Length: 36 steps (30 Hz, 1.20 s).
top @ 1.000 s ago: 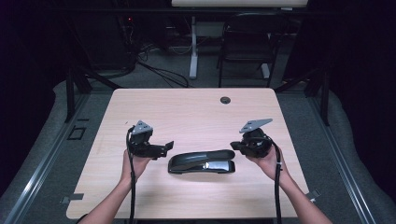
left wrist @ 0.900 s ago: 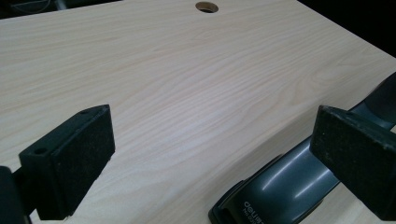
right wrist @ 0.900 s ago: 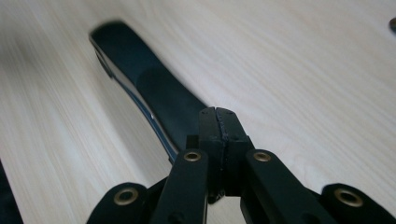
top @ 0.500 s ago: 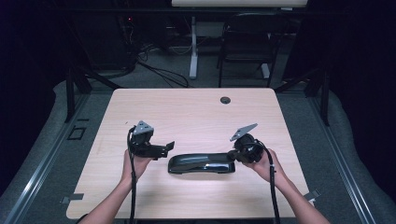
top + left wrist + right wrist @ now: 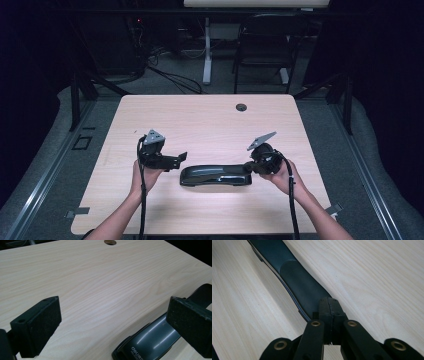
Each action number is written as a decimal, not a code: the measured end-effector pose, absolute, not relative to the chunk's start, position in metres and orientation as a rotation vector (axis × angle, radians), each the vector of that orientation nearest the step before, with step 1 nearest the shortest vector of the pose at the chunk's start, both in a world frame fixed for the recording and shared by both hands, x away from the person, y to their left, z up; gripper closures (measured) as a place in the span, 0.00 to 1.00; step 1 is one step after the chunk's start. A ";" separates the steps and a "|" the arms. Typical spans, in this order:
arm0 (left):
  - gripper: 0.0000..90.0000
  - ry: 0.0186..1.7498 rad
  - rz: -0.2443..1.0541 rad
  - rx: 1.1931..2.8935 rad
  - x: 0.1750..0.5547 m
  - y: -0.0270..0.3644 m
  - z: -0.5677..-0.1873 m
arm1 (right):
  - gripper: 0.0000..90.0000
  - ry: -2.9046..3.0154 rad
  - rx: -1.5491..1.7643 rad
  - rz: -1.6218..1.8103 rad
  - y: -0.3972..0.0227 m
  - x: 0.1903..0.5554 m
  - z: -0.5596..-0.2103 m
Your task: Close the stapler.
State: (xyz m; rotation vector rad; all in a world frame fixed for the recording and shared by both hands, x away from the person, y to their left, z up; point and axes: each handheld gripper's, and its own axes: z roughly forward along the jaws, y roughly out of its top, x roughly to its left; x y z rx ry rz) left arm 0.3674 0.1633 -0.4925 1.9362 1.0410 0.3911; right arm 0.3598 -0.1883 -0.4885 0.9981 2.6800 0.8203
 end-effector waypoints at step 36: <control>0.00 1.032 0.393 1.938 0.367 0.164 -0.492 | 0.78 2.553 0.991 0.939 -0.195 0.352 -0.456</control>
